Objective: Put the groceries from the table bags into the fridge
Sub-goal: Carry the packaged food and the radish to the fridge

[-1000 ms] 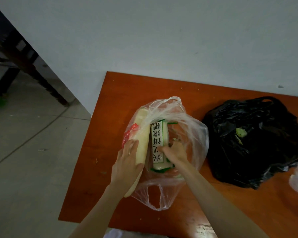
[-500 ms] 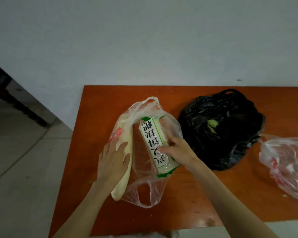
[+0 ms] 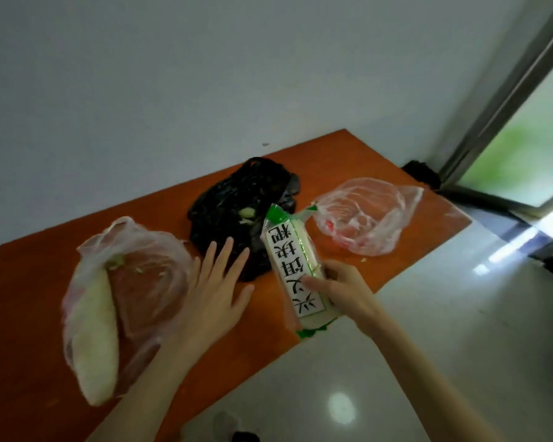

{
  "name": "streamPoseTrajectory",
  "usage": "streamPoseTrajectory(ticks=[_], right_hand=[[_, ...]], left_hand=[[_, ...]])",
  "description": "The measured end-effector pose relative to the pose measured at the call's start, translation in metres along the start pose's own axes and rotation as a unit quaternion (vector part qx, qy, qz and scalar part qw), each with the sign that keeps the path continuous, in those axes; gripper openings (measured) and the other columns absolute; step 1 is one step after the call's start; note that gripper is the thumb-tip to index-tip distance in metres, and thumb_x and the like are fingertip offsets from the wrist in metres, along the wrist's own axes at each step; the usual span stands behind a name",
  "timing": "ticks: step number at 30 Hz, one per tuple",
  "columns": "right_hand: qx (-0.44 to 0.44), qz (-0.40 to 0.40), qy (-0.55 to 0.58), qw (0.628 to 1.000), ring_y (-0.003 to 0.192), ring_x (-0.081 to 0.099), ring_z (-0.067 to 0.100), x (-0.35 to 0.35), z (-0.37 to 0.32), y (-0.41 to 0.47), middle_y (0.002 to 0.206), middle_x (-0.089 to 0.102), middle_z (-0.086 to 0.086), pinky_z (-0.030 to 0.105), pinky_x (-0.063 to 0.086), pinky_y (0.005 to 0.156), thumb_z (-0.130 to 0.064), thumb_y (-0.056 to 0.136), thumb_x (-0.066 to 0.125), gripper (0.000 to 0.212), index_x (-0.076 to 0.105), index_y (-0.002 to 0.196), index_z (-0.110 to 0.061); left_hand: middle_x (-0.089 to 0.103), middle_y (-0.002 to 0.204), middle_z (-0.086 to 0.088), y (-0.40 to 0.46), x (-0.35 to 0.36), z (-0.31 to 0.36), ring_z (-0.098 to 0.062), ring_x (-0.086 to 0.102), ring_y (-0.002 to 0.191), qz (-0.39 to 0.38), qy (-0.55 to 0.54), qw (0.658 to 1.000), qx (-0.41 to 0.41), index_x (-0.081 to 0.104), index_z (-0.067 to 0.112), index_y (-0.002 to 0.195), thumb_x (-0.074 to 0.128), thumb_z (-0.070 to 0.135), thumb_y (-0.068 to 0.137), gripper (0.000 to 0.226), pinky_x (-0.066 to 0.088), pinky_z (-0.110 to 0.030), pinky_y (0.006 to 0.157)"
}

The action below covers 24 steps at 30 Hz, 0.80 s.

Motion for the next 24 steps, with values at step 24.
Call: streamPoseTrajectory(ticks=[24], right_hand=[[0.141, 0.551, 0.289, 0.77, 0.082, 0.069, 0.016, -0.395, 0.353, -0.366, 0.096, 0.07, 0.002, 0.032, 0.056, 0.063, -0.02, 0.081, 0.07, 0.017, 0.063, 0.096, -0.017]], left_hand=[[-0.004, 0.155, 0.0, -0.037, 0.176, 0.622, -0.018, -0.014, 0.139, -0.143, -0.06, 0.85, 0.503, 0.012, 0.027, 0.148, 0.011, 0.063, 0.08, 0.076, -0.004, -0.041, 0.112]])
Point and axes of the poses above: each hand's wrist, its own y-axis towards the middle knuckle, its own x-axis out of the palm, z = x × y, the point moved 2 cm from there along y, towards the middle knuckle
